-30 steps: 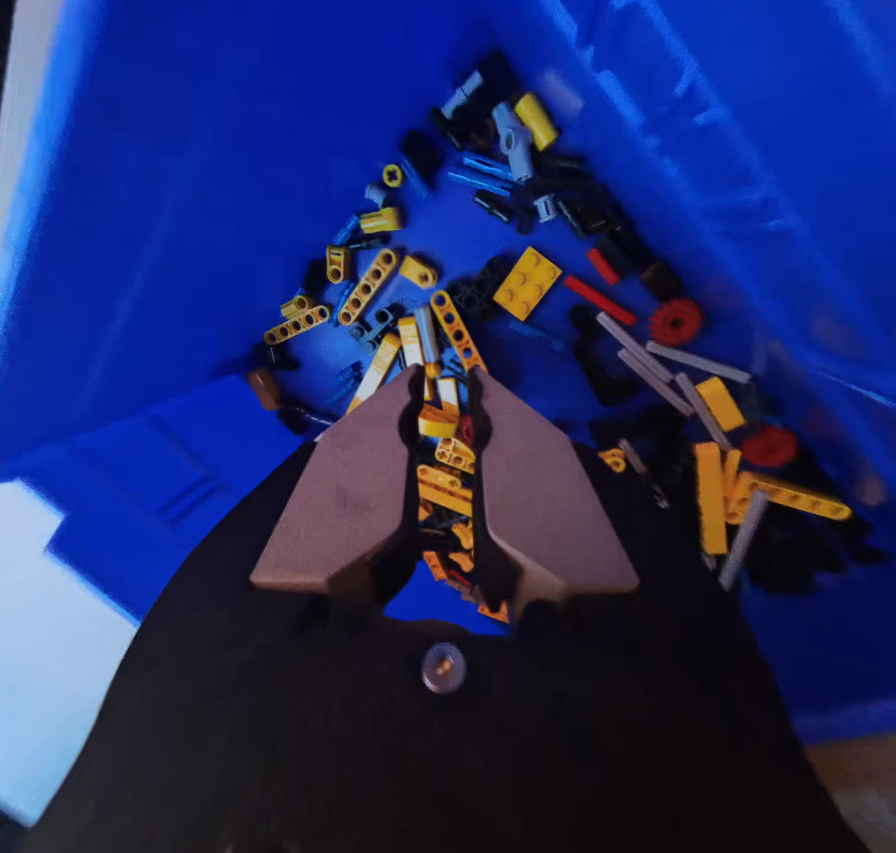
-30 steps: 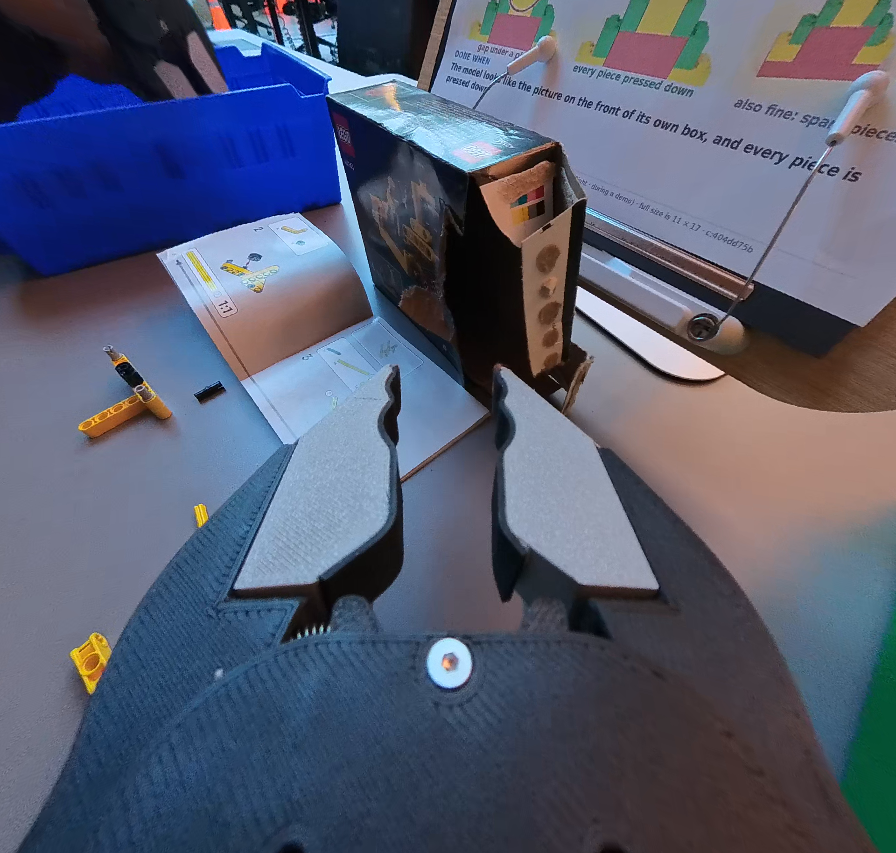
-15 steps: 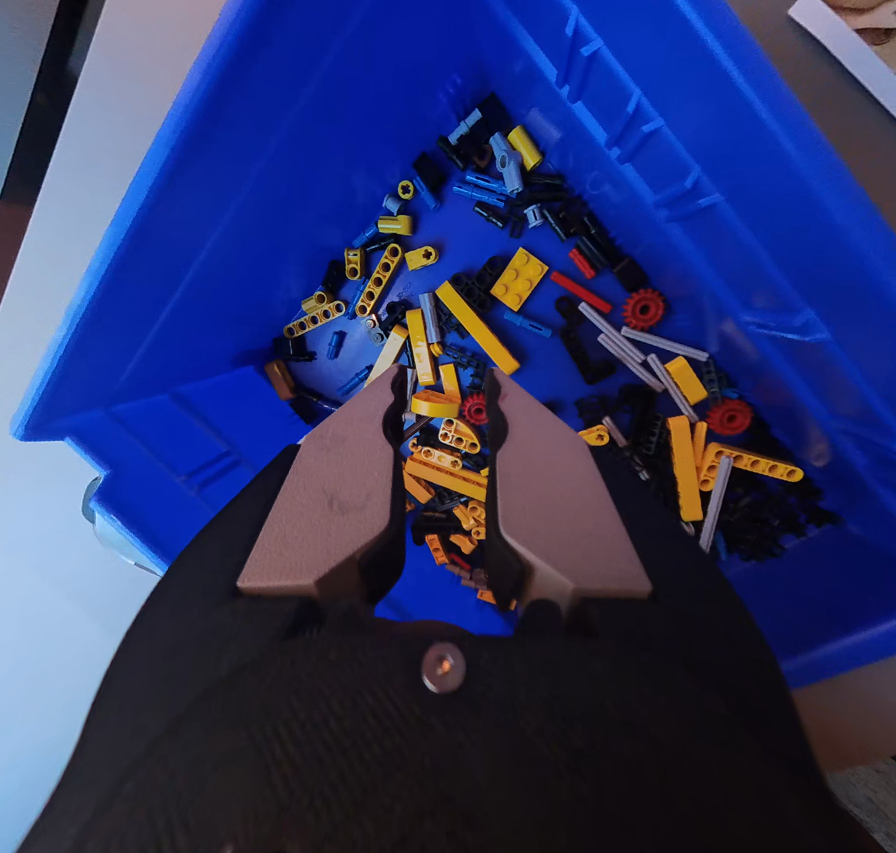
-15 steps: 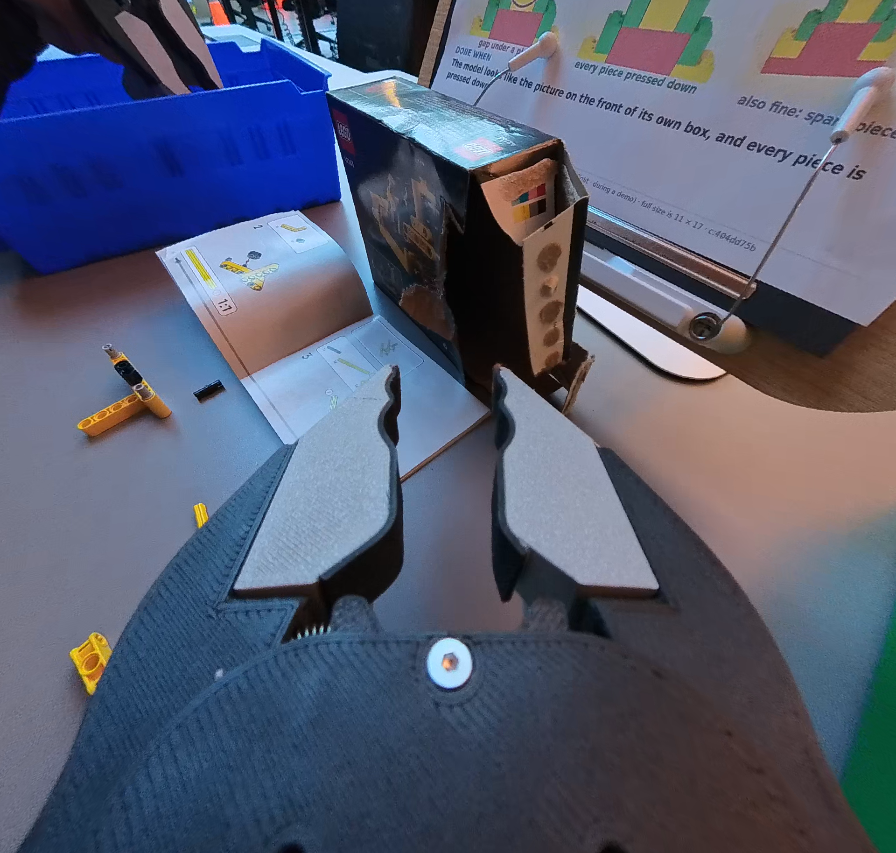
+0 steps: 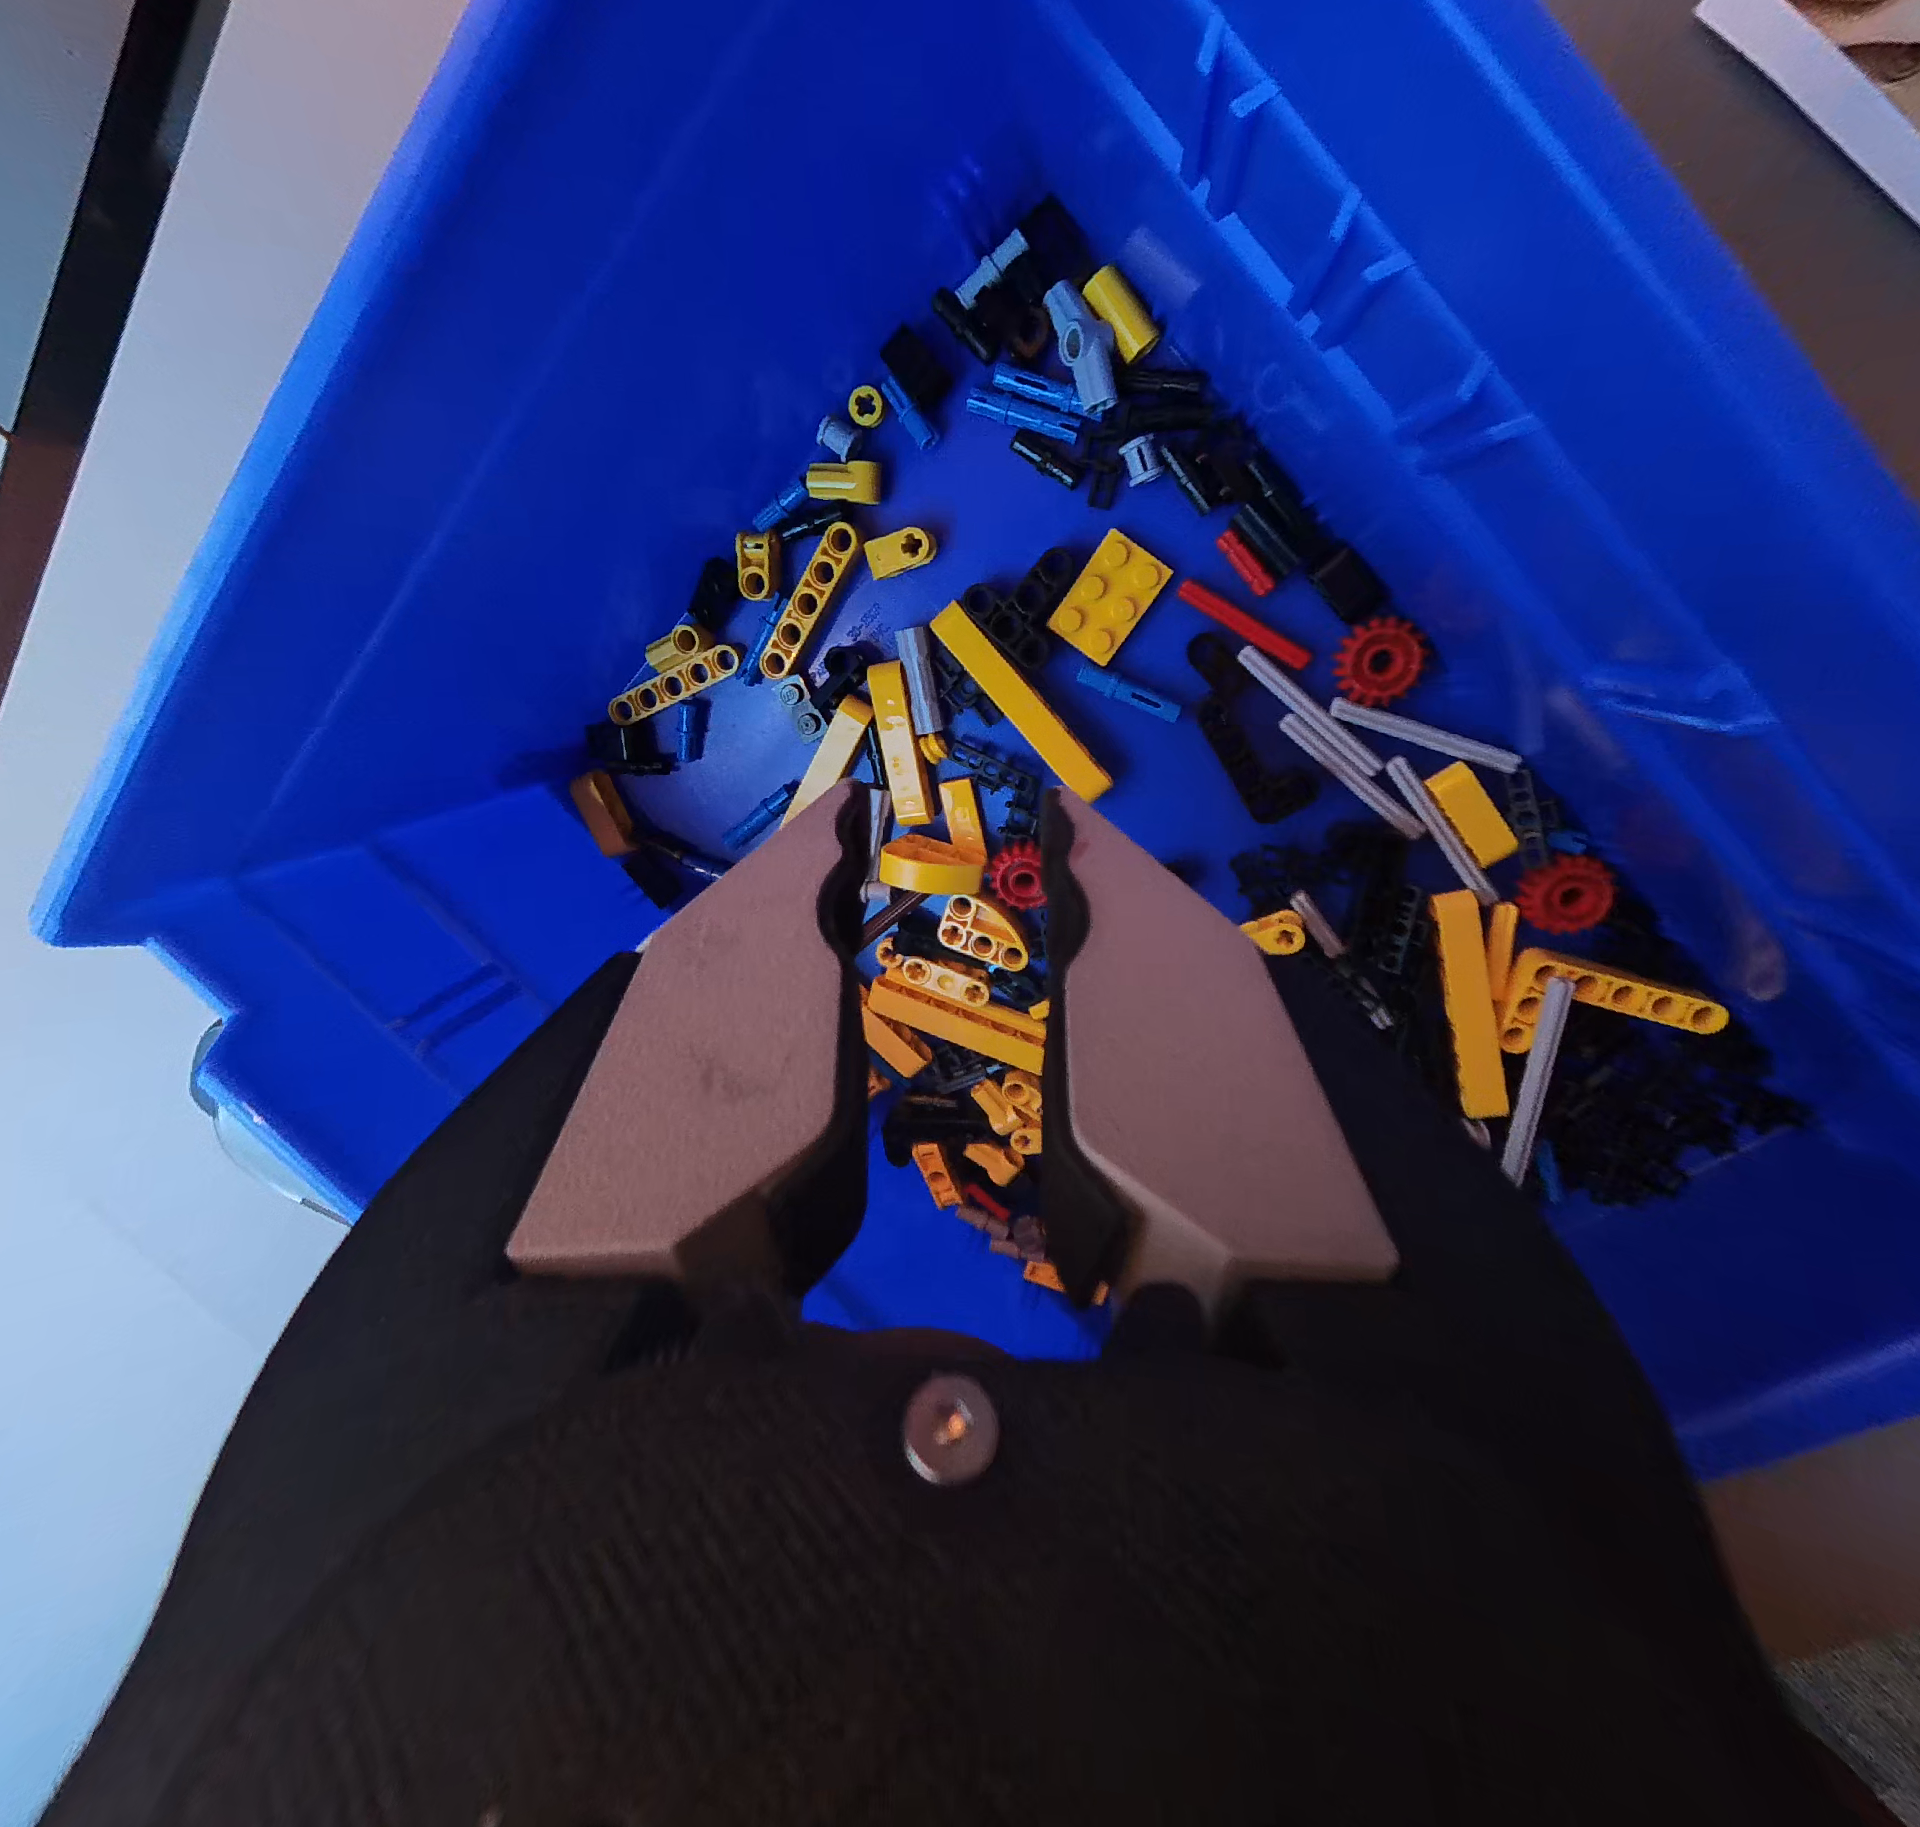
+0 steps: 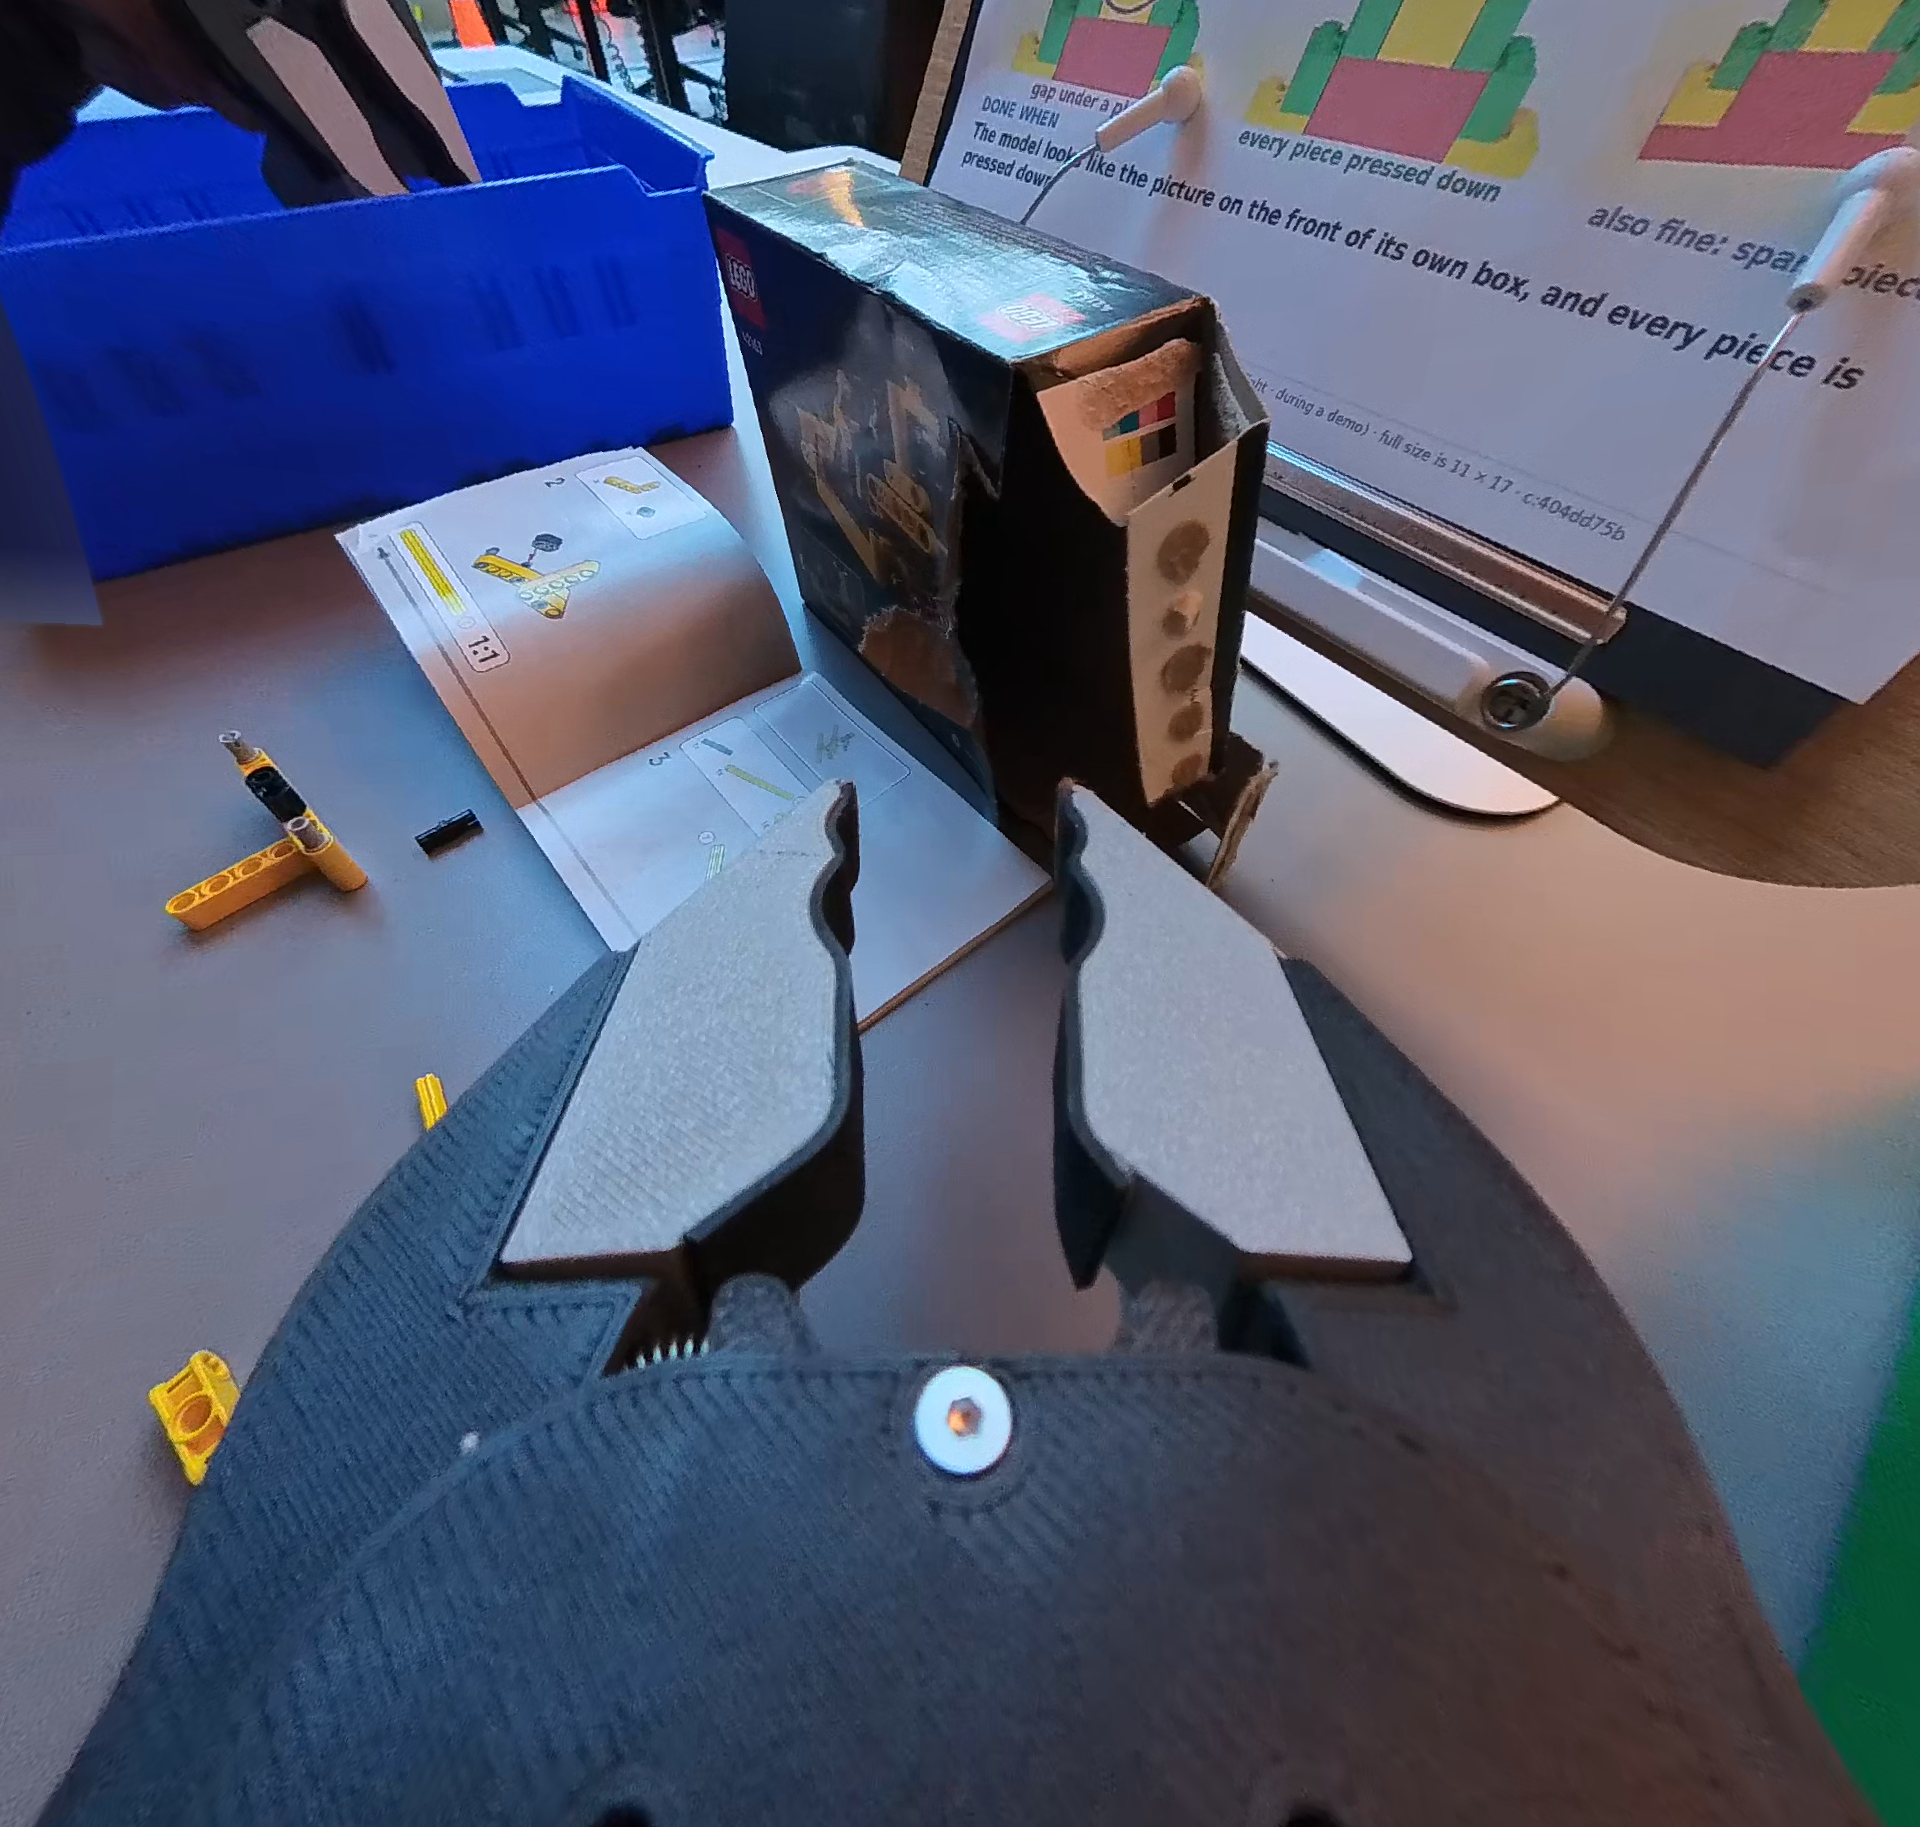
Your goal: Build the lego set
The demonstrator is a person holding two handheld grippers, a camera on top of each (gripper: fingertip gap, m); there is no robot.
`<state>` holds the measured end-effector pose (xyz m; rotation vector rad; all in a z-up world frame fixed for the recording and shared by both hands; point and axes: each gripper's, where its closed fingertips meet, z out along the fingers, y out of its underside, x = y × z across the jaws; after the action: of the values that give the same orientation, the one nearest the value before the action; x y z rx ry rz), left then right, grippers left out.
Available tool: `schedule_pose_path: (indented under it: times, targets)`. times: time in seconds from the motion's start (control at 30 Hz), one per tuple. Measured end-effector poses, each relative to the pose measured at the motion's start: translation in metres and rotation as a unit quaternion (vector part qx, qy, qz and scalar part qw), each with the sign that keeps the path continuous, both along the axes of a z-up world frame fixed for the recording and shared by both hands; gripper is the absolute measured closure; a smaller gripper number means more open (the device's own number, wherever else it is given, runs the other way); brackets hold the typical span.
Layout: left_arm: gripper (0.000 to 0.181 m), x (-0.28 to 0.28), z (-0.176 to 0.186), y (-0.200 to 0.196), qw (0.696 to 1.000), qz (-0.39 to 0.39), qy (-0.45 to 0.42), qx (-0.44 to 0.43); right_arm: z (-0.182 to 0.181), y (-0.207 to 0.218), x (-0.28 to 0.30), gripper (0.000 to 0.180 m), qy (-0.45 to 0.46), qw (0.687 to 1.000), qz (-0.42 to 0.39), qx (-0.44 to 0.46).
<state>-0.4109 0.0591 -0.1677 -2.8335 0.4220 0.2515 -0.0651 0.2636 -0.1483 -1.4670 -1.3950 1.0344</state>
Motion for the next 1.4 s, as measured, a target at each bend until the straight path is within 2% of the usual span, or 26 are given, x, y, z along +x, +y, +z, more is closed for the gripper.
schedule_pose_path:
  times: [0.23,0.5,0.73,1.4]
  targets:
    - [0.149,0.0,-0.005,-0.001,1.0,-0.001,0.011,-0.009,0.0,-0.001,0.0,0.145,0.001,1.0,0.002,0.0]
    - [0.149,-0.003,0.025,0.001,0.999,0.013,0.003,0.046,0.001,-0.002,0.0,0.145,0.002,1.0,0.008,-0.005]
    - [0.147,-0.005,0.014,-0.001,1.0,0.01,0.016,0.02,0.0,-0.002,0.0,0.145,0.002,1.0,0.008,-0.006]
    - [0.146,-0.005,0.016,0.0,0.999,0.012,0.016,0.027,-0.001,-0.002,-0.001,0.145,-0.002,1.0,0.007,-0.004]
